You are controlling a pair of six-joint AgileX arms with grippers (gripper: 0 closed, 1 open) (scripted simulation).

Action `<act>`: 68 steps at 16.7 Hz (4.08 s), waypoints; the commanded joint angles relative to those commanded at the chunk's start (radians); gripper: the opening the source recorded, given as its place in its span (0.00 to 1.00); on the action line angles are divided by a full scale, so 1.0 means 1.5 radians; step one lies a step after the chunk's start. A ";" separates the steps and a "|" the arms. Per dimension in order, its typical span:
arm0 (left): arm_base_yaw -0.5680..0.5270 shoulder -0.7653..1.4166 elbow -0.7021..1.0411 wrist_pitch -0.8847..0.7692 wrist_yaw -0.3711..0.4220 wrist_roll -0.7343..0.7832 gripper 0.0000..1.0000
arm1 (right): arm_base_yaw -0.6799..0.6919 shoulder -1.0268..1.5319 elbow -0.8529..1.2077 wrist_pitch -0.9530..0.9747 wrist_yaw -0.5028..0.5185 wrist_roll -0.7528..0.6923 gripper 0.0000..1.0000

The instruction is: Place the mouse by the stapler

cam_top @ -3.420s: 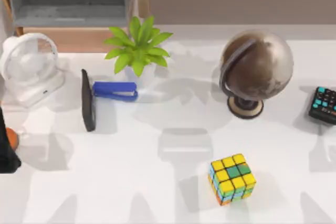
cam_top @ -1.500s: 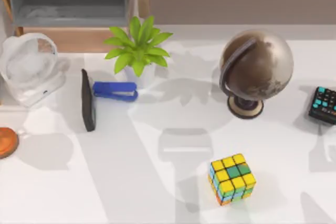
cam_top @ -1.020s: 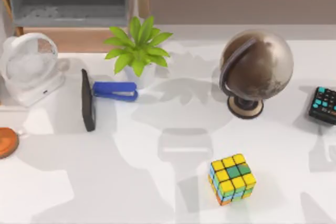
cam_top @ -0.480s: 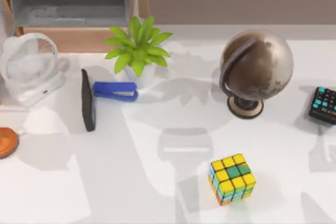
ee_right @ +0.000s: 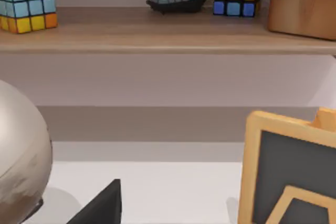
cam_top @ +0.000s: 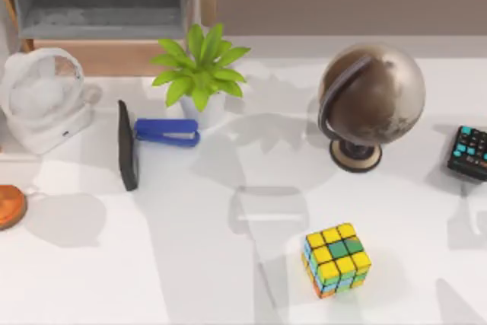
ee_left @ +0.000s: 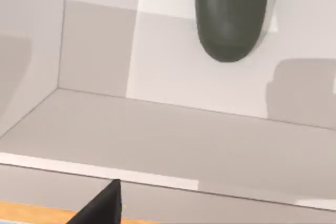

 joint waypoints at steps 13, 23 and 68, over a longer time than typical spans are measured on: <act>-0.022 0.173 -0.063 0.225 -0.004 -0.029 1.00 | 0.000 0.000 0.000 0.000 0.000 0.000 1.00; -0.022 0.173 -0.063 0.225 -0.004 -0.029 0.47 | 0.000 0.000 0.000 0.000 0.000 0.000 1.00; -0.599 -0.377 -0.730 0.421 -0.050 -0.532 0.00 | 0.000 0.000 0.000 0.000 0.000 0.000 1.00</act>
